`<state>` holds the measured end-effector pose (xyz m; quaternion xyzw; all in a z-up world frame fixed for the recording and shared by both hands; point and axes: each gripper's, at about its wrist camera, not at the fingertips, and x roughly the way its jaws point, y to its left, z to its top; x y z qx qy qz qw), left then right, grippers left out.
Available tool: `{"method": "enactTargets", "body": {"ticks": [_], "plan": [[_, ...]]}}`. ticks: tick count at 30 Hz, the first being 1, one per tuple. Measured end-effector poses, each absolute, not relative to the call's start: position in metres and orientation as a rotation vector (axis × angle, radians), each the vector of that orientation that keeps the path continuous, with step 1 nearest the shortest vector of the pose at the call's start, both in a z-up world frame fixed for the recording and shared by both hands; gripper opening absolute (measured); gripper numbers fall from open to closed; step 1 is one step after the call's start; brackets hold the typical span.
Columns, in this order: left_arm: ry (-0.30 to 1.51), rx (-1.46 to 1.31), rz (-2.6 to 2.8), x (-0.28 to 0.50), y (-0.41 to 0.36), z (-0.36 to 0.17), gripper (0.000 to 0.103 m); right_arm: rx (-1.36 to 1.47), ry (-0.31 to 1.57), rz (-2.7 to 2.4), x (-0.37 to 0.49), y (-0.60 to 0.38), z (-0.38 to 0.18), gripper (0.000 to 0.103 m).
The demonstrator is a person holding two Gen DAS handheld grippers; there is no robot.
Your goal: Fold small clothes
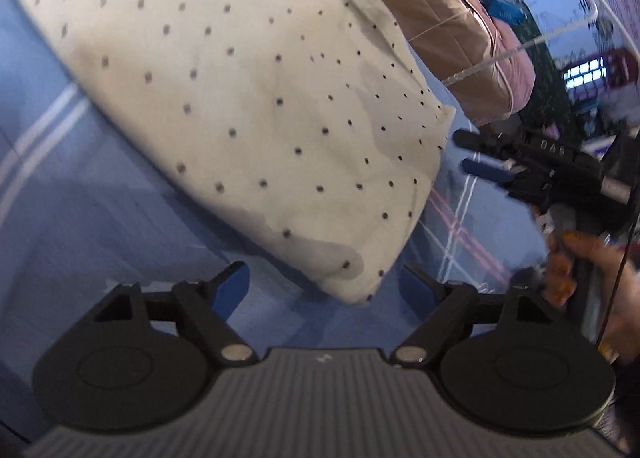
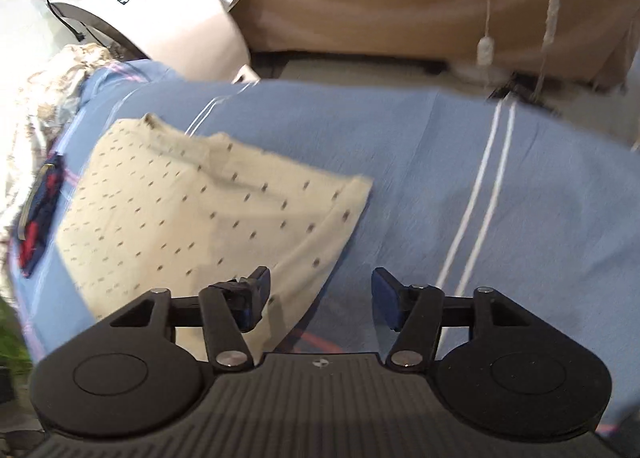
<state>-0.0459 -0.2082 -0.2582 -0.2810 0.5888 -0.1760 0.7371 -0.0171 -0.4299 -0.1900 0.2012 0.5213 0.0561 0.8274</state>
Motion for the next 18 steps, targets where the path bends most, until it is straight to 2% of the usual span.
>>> {"method": "enactTargets", "body": {"ticks": [7, 10, 11, 12, 13, 18], "plan": [[1.285, -1.013, -0.3, -0.05, -0.201, -0.294, 0.078, 0.606, 1.096, 0.166, -0.021, -0.43, -0.209, 0.091], [1.278, -1.094, -0.266, -0.045, -0.206, -0.301, 0.076, 0.668, 1.082, 0.171, -0.018, -0.436, -0.21, 0.091], [1.277, -1.113, -0.272, -0.043, -0.211, -0.301, 0.073, 0.692, 1.078, 0.176, -0.017, -0.438, -0.212, 0.091], [1.279, -1.141, -0.301, -0.041, -0.217, -0.302, 0.059, 0.714, 1.075, 0.175, -0.016, -0.439, -0.214, 0.091], [1.291, -1.167, -0.33, -0.04, -0.224, -0.303, 0.051, 0.741, 1.066, 0.168, -0.016, -0.441, -0.215, 0.091], [1.313, -1.189, -0.35, -0.037, -0.242, -0.312, 0.043, 0.812, 1.048, 0.159, -0.007, -0.44, -0.218, 0.087]]}}
